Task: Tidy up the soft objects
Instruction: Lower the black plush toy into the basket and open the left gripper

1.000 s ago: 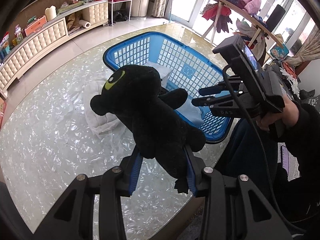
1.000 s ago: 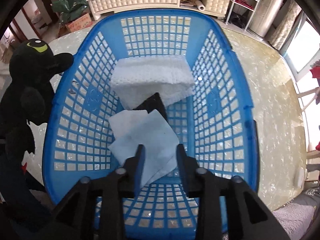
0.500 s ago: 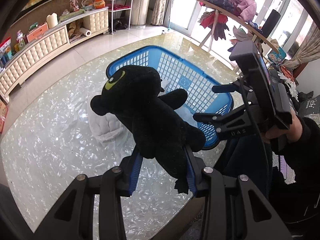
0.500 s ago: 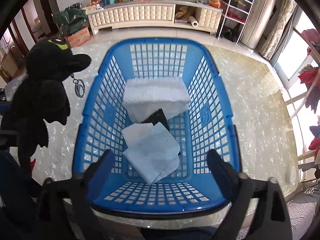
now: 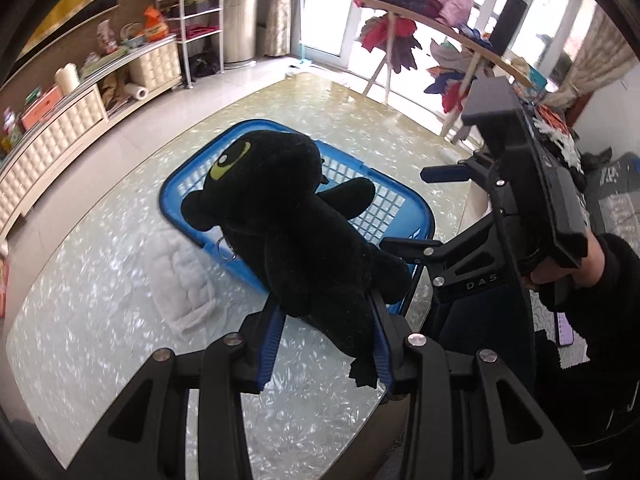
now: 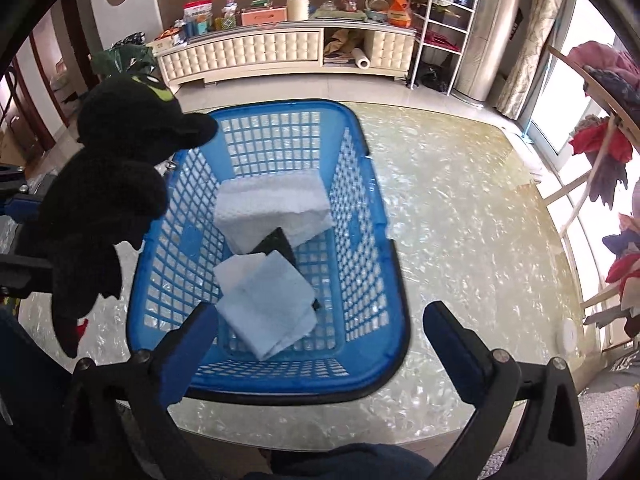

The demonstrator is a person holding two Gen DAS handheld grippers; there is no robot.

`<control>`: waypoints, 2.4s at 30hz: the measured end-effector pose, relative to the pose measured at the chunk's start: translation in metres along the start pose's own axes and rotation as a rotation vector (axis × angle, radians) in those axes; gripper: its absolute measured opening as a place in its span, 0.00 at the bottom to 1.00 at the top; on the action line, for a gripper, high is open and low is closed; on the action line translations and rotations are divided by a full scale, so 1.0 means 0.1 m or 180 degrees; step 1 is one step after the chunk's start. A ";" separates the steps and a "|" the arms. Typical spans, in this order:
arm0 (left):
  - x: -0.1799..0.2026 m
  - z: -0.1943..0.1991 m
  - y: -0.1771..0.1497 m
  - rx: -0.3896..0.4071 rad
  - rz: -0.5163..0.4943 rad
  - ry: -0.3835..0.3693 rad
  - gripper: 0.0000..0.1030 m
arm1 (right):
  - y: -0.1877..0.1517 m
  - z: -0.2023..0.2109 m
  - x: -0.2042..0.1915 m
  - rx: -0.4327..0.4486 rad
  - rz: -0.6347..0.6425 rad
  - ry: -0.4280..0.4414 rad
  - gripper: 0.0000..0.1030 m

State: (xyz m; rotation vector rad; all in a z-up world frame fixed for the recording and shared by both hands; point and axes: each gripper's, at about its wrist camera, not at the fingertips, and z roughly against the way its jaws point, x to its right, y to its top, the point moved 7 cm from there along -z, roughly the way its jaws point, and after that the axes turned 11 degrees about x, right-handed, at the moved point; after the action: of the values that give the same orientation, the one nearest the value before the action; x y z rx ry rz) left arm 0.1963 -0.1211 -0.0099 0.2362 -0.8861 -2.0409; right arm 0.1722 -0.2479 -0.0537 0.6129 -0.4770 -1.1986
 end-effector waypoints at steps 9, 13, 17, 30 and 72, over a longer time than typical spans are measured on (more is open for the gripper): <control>0.11 -0.36 0.09 -0.0165 -0.0267 -0.0143 0.36 | -0.03 -0.03 0.15 0.0067 -0.0121 -0.0032 1.00; 0.12 -0.59 0.09 -0.0293 -0.0358 -0.0182 0.36 | -0.05 -0.04 0.19 0.0072 -0.0156 -0.0044 1.00; 0.11 -0.74 0.08 -0.0356 -0.0418 -0.0243 0.36 | -0.07 -0.05 0.17 0.0050 -0.0172 -0.0046 1.00; 0.17 -1.22 -0.02 -0.0528 -0.0710 -0.0315 0.36 | -0.15 -0.17 0.20 -0.0026 -0.0302 0.0018 1.00; 0.10 -0.70 0.10 -0.0186 -0.0512 0.0098 0.79 | -0.07 0.14 0.05 0.0035 -0.0376 0.0064 0.99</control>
State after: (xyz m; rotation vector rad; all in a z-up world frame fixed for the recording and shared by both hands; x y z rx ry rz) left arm 0.2294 -0.1675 -0.0526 0.3146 -0.8095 -2.2023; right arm 0.1598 -0.2572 -0.0480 0.6693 -0.4354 -1.3012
